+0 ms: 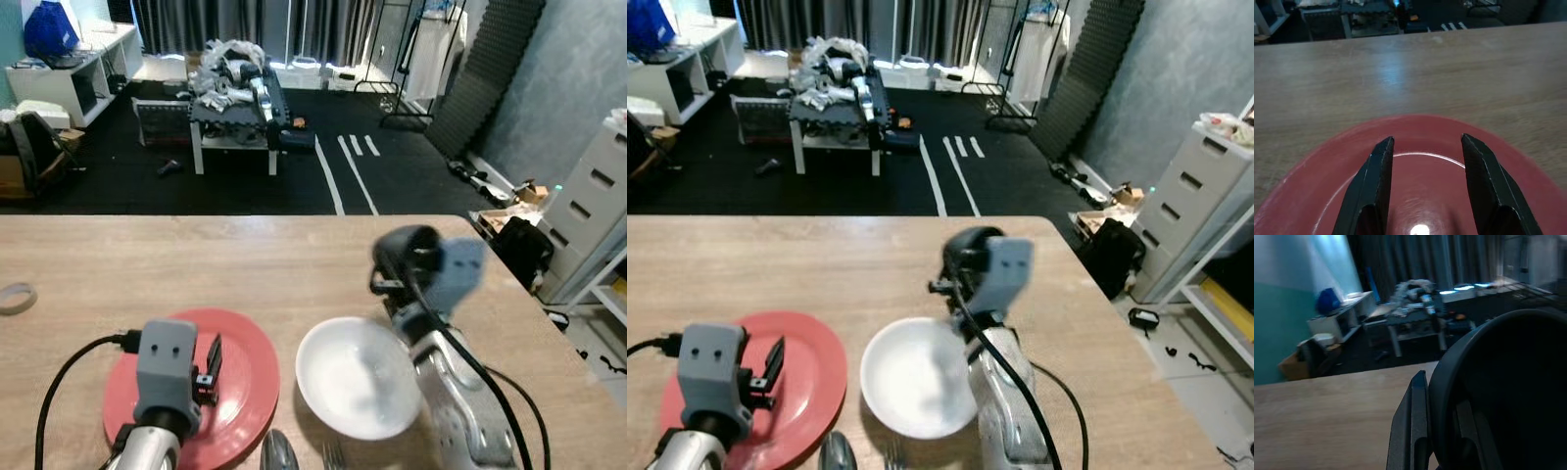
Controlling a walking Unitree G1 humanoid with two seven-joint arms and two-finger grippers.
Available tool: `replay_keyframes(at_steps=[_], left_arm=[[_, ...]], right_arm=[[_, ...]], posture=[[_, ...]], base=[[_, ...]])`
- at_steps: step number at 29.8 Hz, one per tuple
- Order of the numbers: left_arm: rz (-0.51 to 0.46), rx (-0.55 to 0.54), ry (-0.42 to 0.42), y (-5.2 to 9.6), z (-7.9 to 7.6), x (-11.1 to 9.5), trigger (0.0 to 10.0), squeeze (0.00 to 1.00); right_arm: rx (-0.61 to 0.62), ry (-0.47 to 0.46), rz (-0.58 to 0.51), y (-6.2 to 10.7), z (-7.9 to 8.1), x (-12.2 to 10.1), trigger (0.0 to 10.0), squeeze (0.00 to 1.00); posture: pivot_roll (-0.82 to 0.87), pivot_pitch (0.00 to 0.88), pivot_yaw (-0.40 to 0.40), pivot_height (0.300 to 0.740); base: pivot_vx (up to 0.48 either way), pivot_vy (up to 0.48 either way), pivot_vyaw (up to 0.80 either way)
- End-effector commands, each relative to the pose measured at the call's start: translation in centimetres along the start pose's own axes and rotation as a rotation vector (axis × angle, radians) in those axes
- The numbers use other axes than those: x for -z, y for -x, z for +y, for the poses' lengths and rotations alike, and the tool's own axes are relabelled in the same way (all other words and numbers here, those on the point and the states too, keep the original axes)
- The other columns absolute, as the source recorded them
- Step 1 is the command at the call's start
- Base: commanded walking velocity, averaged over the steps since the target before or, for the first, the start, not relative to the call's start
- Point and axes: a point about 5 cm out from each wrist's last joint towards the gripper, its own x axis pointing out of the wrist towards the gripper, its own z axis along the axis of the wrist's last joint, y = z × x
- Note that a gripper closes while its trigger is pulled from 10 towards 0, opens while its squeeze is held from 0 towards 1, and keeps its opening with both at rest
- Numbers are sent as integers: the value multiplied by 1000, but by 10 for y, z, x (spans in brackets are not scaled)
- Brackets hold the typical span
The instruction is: Setting the table
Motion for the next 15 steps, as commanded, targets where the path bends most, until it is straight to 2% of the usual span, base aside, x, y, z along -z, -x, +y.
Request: replay_keyframes(at_steps=[1, 4, 9, 15], left_arm=[[39, 10, 6, 1, 0, 7, 10000, 0], [39, 18, 5, -3, -1, 7, 10000, 0], [34, 23, 1, -5, 0, 5, 10000, 0], [38, 22, -4, -4, 0, 6, 10000, 0]], right_arm=[[40, -6, -14, 4, -6, -1, 10000, 0], [87, 2, 11, 9, -12, 3, 10000, 0], [97, 9, 25, 8, -14, 5, 10000, 0], [109, 7, 41, 9, -14, 8, 10000, 0]], posture=[[87, 121, 43, 740], [91, 115, 50, 740], [97, 112, 49, 740], [102, 114, 49, 740]], base=[[0, 0, 0], [0, 0, 0], [0, 0, 0], [-337, 0, 0]])
